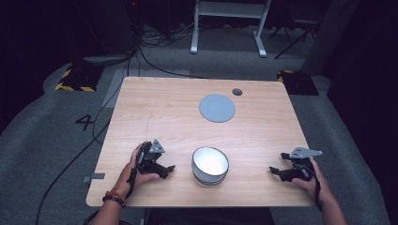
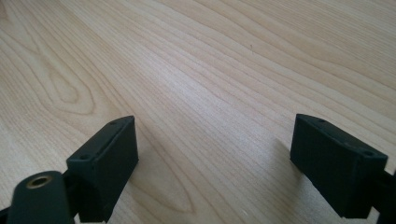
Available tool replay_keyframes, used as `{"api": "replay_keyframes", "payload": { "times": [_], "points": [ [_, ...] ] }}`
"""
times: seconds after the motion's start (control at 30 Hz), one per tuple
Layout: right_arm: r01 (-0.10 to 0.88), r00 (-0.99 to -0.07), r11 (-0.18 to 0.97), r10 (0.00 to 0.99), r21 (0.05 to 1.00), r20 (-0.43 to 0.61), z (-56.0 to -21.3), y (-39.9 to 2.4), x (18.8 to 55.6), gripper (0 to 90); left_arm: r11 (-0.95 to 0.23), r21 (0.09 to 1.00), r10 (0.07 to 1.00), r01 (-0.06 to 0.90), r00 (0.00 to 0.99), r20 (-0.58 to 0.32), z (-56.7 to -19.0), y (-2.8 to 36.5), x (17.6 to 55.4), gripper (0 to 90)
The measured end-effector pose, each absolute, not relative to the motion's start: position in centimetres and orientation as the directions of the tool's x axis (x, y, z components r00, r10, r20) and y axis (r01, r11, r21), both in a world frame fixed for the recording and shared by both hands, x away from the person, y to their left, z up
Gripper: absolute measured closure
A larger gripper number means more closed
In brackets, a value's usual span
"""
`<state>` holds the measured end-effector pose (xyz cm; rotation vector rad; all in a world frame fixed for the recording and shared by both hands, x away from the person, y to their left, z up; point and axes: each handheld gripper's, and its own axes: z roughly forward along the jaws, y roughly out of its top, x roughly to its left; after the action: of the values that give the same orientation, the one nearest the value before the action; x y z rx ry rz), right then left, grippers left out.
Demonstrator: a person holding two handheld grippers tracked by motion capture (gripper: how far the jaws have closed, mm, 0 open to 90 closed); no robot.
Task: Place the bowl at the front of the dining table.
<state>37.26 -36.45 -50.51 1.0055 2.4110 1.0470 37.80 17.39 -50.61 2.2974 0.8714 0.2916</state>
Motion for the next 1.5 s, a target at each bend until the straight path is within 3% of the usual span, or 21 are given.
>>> {"api": "replay_keyframes", "payload": {
  "times": [0.37,0.57,1.5],
  "points": [
    [0.475,-0.703,0.487,0.711,0.733,-0.017,-50.5,-36.6,37.1,15.1,-0.565,0.649,0.656,0.51,0.754,-0.022,-50.6,17.4,37.8,0.3],
    [0.487,-0.716,0.452,0.697,0.747,0.045,-50.0,-37.0,36.8,17.9,-0.566,0.649,0.655,0.509,0.756,-0.022,-50.6,17.4,37.8,0.2],
    [0.316,-0.844,0.501,0.537,0.806,-0.003,-46.0,-30.8,34.8,17.4,-0.565,0.649,0.656,0.51,0.755,-0.022,-50.6,17.4,37.8,0.2]
  ]
}}
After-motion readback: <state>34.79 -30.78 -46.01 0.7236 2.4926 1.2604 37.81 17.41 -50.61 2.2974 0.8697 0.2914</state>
